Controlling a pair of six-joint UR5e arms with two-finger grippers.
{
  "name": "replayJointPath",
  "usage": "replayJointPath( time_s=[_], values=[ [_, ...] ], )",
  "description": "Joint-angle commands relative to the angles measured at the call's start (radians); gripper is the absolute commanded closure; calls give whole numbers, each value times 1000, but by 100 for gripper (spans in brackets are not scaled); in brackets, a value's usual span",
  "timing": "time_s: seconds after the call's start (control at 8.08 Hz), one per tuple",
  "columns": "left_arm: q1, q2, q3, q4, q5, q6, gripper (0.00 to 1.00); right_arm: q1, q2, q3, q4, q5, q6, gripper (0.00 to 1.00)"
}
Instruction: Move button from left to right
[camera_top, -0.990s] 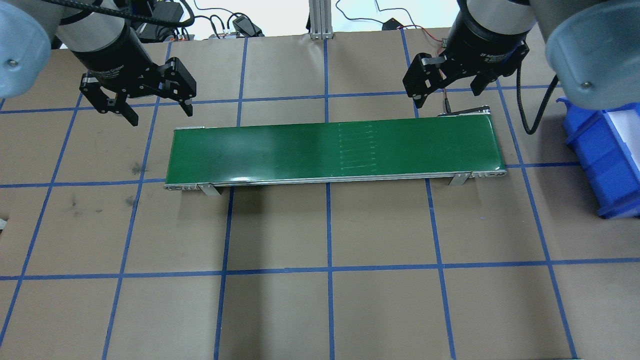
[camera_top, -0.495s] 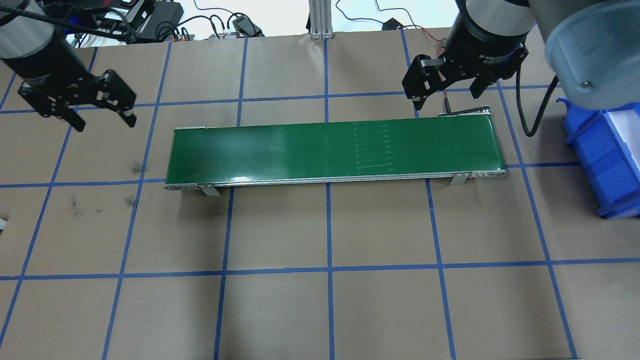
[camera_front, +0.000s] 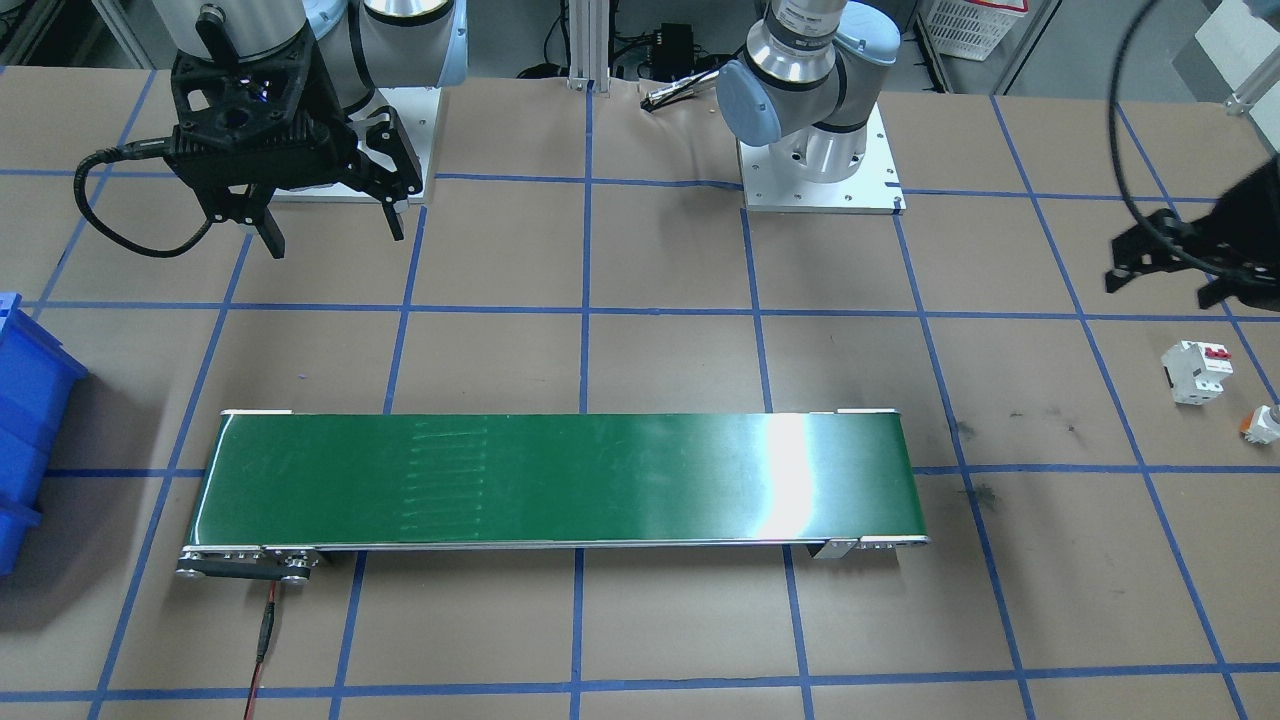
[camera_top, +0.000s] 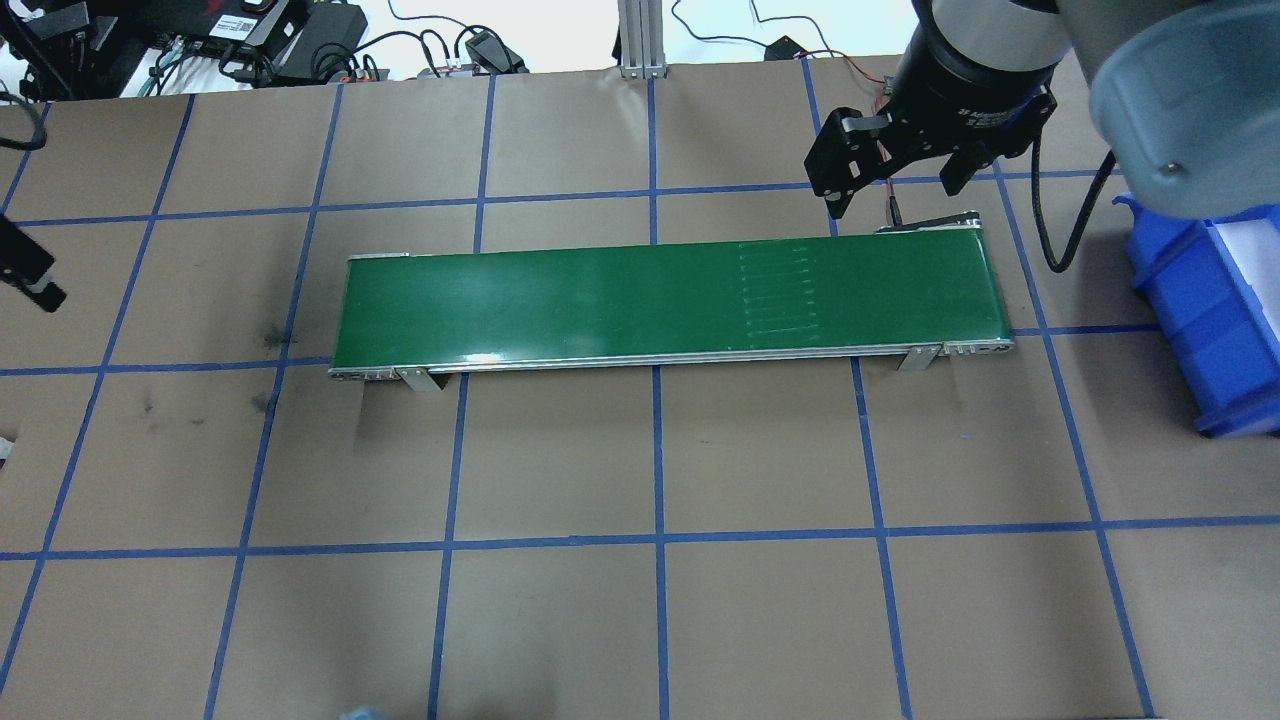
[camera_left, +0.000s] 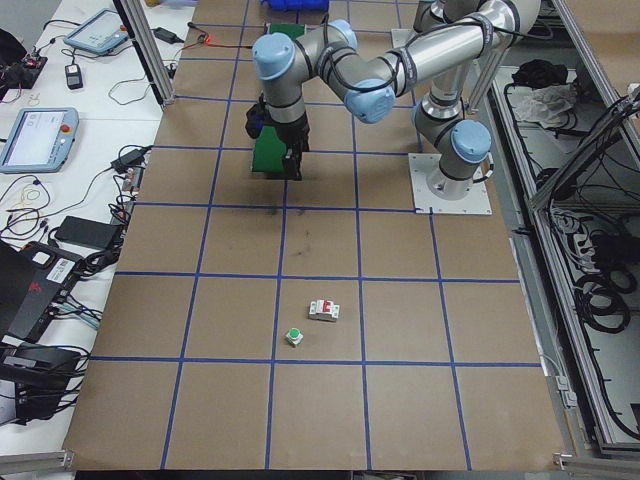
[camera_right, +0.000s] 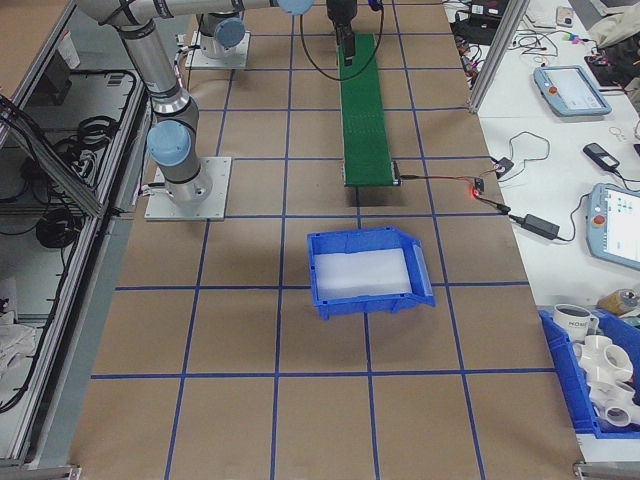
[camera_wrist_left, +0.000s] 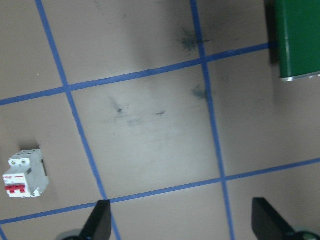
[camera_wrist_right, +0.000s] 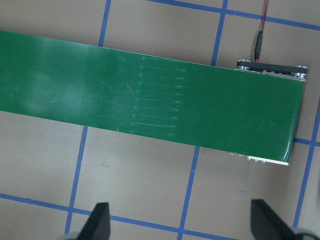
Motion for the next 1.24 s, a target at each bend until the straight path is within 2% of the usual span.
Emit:
replayJointPath(
  time_s=[0.0, 0.37, 0.62, 0.87, 0.99, 1.11],
  values=[
    [224, -156, 7, 127, 20, 394, 0, 0, -1, 0, -5, 0, 0, 0],
    [366, -255, 13, 285, 20, 637, 0, 0, -1, -1, -5, -3, -3, 0],
    [384, -372, 65, 474, 14, 831, 0, 0, -1, 0, -5, -5, 0, 0],
    [388, -495, 192, 476, 8, 901, 0, 0, -1, 0, -7, -5, 0, 0],
    [388, -519, 209, 477, 8, 903, 0, 0, -1, 0, -7, -5, 0, 0],
    [388, -531, 208, 487, -27, 905, 0, 0, -1, 2, -7, -3, 0, 0]
  ],
)
